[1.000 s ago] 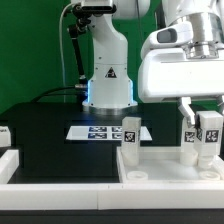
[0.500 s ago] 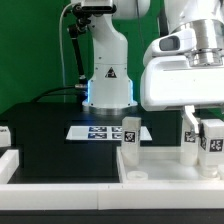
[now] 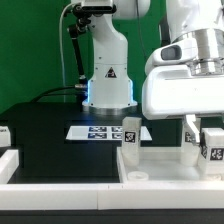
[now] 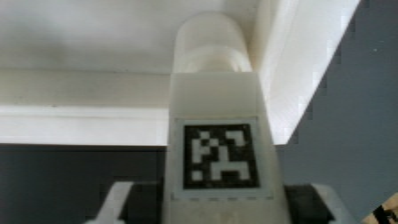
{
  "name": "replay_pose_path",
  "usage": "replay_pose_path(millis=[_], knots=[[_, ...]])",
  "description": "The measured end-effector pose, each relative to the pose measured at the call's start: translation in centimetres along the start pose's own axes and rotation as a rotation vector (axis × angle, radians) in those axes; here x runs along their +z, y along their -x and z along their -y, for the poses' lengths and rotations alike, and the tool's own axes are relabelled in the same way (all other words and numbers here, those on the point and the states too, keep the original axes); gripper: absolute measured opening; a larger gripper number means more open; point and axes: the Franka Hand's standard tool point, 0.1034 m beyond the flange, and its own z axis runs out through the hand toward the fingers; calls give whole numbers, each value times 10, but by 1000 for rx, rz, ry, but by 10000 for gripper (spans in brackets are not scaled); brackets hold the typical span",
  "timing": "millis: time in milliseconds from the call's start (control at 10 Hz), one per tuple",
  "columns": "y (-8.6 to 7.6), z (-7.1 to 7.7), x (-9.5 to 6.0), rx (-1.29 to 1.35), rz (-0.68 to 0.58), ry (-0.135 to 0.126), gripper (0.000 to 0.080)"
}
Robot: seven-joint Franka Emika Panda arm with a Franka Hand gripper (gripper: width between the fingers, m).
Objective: Assemble square table
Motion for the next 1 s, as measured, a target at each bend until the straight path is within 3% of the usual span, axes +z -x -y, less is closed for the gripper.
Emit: replay_pose_path(millis=[300, 400, 500, 600, 1000], knots=[[0, 0, 0, -1, -7, 3, 294], [0, 0, 0, -1, -7, 3, 487], [0, 0, 1, -1, -7, 3, 596], [0, 0, 1, -1, -7, 3, 633], [0, 0, 1, -1, -6, 3, 649]])
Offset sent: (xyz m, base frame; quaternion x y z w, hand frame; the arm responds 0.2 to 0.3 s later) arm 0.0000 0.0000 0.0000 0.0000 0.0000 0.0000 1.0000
